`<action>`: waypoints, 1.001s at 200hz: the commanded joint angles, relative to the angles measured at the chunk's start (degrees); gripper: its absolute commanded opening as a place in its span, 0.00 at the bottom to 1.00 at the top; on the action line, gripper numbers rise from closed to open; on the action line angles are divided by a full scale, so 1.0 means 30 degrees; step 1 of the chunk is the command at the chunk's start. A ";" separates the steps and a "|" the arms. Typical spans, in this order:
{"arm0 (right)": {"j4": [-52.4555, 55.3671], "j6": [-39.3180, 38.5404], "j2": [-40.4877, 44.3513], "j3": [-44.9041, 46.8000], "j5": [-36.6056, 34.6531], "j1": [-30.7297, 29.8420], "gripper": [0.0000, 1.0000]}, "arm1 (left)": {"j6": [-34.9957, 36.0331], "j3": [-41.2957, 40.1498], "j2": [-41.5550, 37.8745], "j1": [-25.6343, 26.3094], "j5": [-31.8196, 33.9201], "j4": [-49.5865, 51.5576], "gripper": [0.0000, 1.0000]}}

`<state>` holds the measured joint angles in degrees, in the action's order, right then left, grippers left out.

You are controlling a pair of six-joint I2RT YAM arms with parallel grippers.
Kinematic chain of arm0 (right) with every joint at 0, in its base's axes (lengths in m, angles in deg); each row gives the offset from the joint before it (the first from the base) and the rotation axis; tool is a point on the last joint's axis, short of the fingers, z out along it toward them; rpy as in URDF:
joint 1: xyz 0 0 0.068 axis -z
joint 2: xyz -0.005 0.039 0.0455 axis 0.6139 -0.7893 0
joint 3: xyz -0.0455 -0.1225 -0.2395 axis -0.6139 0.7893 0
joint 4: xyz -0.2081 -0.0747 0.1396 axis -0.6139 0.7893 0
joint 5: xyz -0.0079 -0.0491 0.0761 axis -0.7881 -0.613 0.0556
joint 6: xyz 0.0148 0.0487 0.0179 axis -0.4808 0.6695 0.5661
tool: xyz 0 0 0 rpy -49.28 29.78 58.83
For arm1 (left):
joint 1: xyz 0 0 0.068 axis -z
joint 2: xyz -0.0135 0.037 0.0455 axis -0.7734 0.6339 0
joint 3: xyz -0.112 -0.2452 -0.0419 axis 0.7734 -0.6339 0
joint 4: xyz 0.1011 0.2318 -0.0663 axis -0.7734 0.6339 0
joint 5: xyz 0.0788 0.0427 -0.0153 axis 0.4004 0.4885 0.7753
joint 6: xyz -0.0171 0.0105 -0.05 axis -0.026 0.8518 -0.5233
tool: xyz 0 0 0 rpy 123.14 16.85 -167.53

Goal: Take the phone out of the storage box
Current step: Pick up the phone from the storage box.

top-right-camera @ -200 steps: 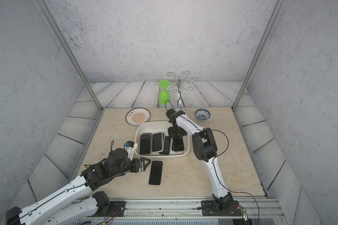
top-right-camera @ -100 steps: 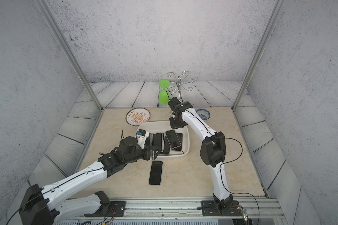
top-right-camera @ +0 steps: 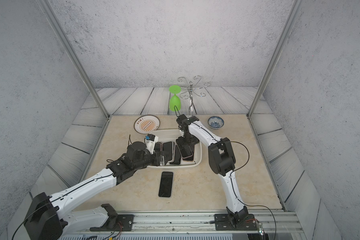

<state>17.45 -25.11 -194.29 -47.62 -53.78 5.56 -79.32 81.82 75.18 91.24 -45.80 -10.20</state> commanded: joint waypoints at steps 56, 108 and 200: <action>-0.1095 -0.1041 -0.1426 0.0290 -0.0668 -0.0533 0.99 | -0.0027 -0.0930 -0.0211 -0.0540 0.0180 0.0157 0.93; -0.1792 -0.1064 -0.1119 0.1077 -0.1846 -0.0602 0.99 | -0.0198 -0.1369 -0.0158 -0.0723 -0.0008 -0.0018 0.93; -0.1847 -0.1246 -0.0894 0.1359 -0.2941 -0.0654 0.99 | -0.0588 -0.2452 -0.0246 -0.0929 -0.0024 -0.0242 0.93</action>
<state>11.97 -27.95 -197.35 -44.67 -59.99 3.44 -80.59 75.51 75.05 89.05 -45.89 -10.00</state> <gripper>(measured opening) 0.993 0.928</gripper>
